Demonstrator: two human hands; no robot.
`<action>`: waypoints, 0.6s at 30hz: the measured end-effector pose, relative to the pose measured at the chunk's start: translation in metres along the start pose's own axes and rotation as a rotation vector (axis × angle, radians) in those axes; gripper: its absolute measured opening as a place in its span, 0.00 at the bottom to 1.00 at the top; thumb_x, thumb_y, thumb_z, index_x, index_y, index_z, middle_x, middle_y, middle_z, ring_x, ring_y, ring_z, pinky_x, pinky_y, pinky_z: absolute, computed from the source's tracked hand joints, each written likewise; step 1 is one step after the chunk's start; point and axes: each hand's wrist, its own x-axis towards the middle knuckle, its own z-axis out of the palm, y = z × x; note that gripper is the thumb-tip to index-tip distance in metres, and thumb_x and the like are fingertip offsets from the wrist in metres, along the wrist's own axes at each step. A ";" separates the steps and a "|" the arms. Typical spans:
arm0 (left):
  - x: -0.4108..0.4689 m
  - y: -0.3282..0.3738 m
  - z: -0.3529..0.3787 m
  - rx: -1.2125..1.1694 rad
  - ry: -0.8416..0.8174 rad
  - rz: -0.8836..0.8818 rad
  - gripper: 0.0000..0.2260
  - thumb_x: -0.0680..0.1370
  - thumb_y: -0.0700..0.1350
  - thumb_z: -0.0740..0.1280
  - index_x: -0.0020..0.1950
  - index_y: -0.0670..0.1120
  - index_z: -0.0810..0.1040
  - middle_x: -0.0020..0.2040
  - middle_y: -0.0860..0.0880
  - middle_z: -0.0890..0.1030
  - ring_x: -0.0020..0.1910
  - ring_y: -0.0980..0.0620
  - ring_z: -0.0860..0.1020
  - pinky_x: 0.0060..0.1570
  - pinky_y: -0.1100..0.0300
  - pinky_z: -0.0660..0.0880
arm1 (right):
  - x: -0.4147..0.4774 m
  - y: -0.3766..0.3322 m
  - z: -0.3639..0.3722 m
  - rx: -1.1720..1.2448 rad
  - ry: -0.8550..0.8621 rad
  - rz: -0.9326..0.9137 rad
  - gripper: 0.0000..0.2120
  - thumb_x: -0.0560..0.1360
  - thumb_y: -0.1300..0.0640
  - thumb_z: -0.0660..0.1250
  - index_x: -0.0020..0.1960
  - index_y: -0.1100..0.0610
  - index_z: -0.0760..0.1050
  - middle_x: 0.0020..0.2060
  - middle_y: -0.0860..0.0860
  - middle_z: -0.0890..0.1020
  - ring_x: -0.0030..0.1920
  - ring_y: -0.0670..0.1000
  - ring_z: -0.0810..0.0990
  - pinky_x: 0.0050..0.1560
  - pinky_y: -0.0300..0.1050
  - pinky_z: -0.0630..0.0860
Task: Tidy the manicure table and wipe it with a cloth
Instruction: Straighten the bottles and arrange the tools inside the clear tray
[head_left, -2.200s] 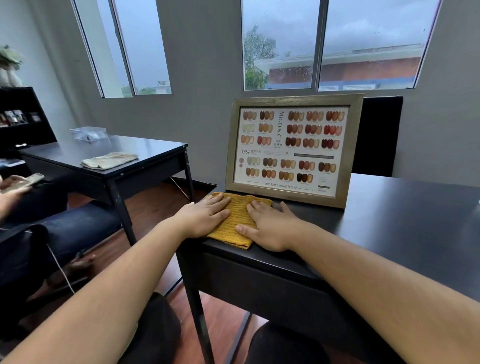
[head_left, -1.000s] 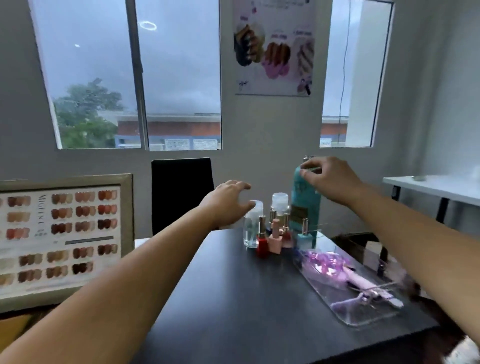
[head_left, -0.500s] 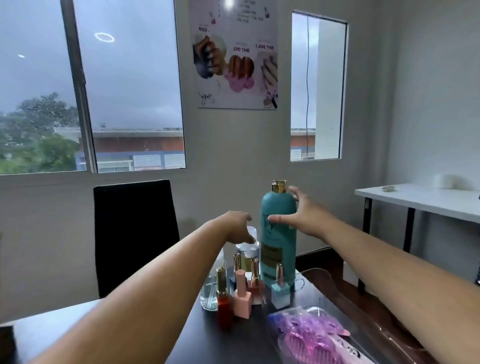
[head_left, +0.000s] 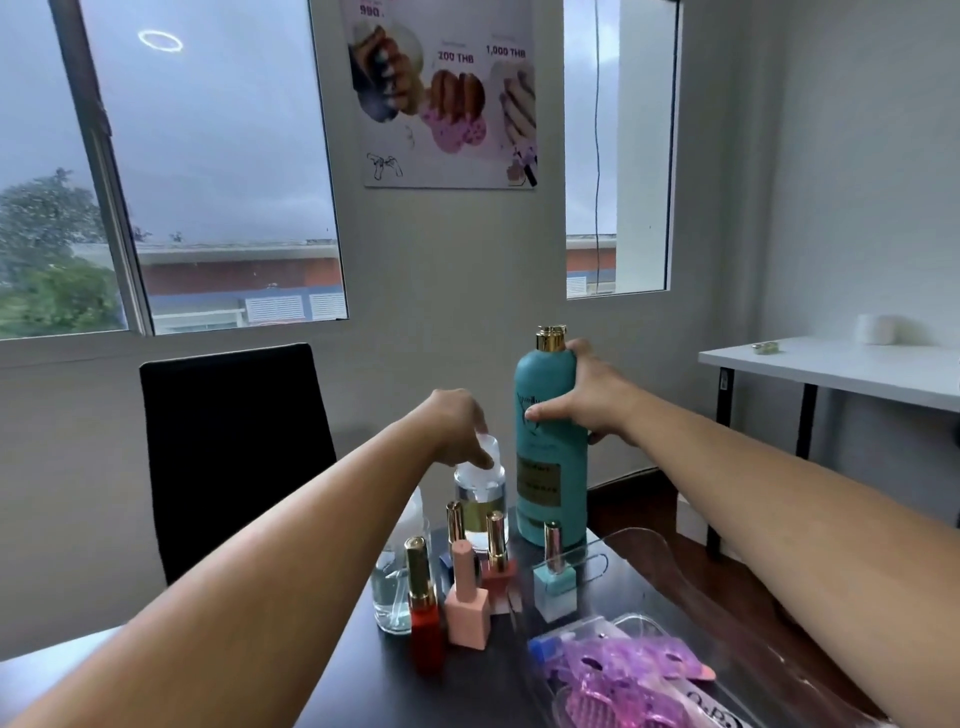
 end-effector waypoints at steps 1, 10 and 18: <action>0.001 0.001 0.000 -0.009 0.004 -0.001 0.22 0.69 0.49 0.74 0.60 0.44 0.78 0.58 0.46 0.80 0.54 0.48 0.78 0.49 0.59 0.76 | 0.003 0.000 0.000 -0.001 -0.008 0.000 0.36 0.64 0.53 0.78 0.65 0.49 0.60 0.57 0.55 0.71 0.55 0.58 0.74 0.37 0.53 0.80; 0.007 0.008 0.004 -0.054 0.022 -0.006 0.22 0.69 0.50 0.74 0.60 0.43 0.78 0.58 0.47 0.80 0.55 0.50 0.77 0.52 0.61 0.71 | 0.017 0.002 0.004 0.018 -0.052 -0.017 0.36 0.66 0.53 0.77 0.66 0.48 0.59 0.58 0.55 0.72 0.57 0.58 0.74 0.39 0.54 0.80; 0.007 0.004 0.008 -0.082 0.041 -0.017 0.23 0.67 0.50 0.75 0.59 0.43 0.78 0.57 0.46 0.80 0.52 0.49 0.78 0.48 0.61 0.75 | 0.016 0.006 0.005 0.078 -0.069 -0.027 0.35 0.66 0.55 0.76 0.66 0.47 0.59 0.58 0.55 0.71 0.57 0.58 0.75 0.44 0.56 0.80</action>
